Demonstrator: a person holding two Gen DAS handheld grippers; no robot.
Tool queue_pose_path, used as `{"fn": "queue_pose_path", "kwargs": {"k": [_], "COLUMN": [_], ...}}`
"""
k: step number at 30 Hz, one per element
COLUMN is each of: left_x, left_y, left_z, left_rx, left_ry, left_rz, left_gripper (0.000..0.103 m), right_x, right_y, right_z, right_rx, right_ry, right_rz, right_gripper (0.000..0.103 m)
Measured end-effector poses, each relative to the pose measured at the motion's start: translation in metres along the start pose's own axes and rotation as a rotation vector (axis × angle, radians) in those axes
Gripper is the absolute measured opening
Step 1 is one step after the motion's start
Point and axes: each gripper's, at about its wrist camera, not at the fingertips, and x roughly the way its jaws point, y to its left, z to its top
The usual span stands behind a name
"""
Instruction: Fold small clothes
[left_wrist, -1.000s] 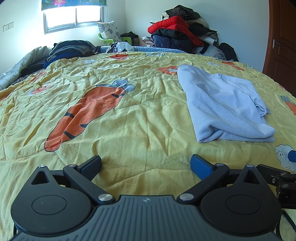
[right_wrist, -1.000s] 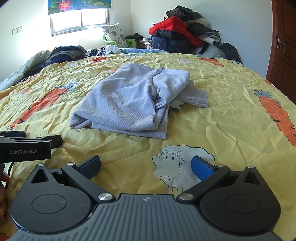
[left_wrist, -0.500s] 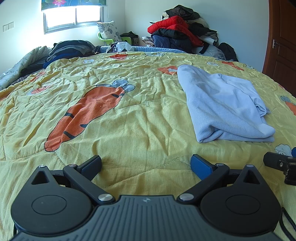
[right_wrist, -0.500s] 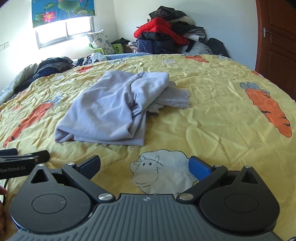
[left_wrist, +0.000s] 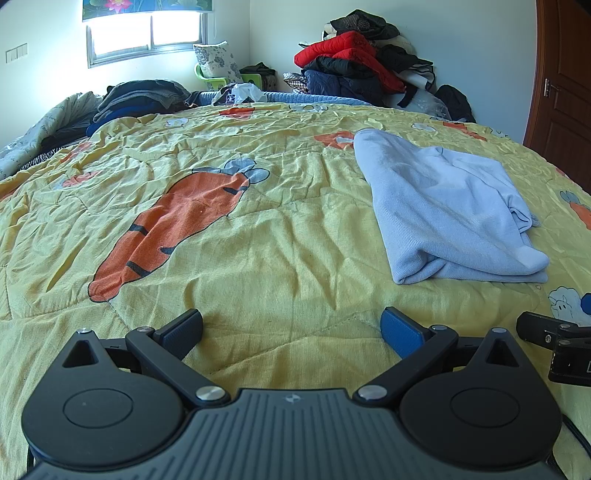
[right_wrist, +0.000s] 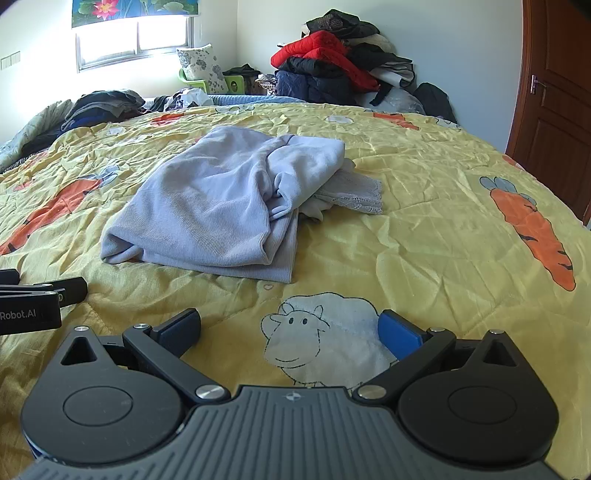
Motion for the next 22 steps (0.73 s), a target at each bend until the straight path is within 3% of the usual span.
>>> {"fn": "queue_pose_path", "kwargs": {"k": [22], "left_x": [-0.0006], "left_y": [0.0032], "left_z": [0.0010], "left_rx": [-0.016], "left_ry": [-0.008], "left_rz": [-0.029], "left_gripper": [0.103], "right_x": [0.0002], "right_y": [0.0016], "right_z": [-0.0002], "right_rx": [-0.006], "right_ry": [0.003], "right_rz": [0.001], "right_gripper": [0.103]}}
